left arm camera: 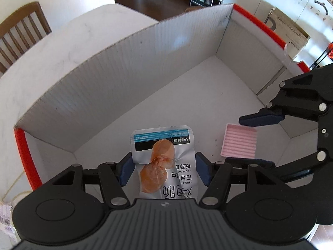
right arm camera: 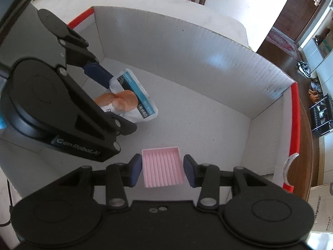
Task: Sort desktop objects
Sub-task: 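Lower the snack packet into the red box and open the left tool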
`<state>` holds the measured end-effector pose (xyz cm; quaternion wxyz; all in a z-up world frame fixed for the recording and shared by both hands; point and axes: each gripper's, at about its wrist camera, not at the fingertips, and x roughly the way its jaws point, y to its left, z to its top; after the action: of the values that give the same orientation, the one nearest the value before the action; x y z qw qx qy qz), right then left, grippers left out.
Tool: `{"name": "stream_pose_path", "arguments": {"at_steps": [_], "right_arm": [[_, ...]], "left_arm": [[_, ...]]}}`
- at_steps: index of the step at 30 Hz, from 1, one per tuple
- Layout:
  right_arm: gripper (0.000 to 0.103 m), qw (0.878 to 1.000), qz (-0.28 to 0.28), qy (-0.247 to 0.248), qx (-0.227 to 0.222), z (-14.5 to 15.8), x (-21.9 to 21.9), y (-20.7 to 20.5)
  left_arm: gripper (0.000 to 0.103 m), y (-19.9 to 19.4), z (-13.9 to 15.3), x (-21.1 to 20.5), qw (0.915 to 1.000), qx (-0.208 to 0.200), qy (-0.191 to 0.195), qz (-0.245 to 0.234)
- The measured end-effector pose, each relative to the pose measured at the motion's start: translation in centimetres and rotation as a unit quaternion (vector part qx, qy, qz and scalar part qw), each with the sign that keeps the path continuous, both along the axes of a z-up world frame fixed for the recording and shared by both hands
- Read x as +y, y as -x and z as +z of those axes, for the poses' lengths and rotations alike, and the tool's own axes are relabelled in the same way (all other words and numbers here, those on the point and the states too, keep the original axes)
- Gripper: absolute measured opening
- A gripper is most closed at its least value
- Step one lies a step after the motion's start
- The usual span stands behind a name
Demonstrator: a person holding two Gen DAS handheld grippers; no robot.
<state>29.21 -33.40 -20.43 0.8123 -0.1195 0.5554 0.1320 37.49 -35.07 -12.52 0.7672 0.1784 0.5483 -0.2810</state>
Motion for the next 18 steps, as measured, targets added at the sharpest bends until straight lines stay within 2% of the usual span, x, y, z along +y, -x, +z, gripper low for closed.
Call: {"name": "stream_pose_path", "arguments": {"at_steps": [4,7,10,15,18], "right_arm": [[0.045,1.0,0.002,0.005,0.002,0.0,0.3,0.1],[0.052,1.0,0.005,0.006,0.002,0.1,0.5,0.2],[0.059,1.0,0.007,0.009,-0.006,0.5,0.5,0.4],[0.066,1.0,0.01,-0.006,-0.022,2.3,0.6,0.6],[0.074,0.999,0.02,-0.008,-0.031,3.0,0.7,1.4]], "left_arm": [[0.063,-0.4,0.0,0.3,0.9999,0.004,0.008,0.005],[0.063,-0.5,0.1,0.7,0.9998,0.003,0.011,0.014],[0.063,-0.2,0.6,1.1,0.9994,0.003,0.031,0.017],[0.063,0.5,1.5,1.9,0.9985,0.008,0.051,0.017],[0.063,0.8,2.0,2.0,0.9984,0.004,0.055,0.014]]}}
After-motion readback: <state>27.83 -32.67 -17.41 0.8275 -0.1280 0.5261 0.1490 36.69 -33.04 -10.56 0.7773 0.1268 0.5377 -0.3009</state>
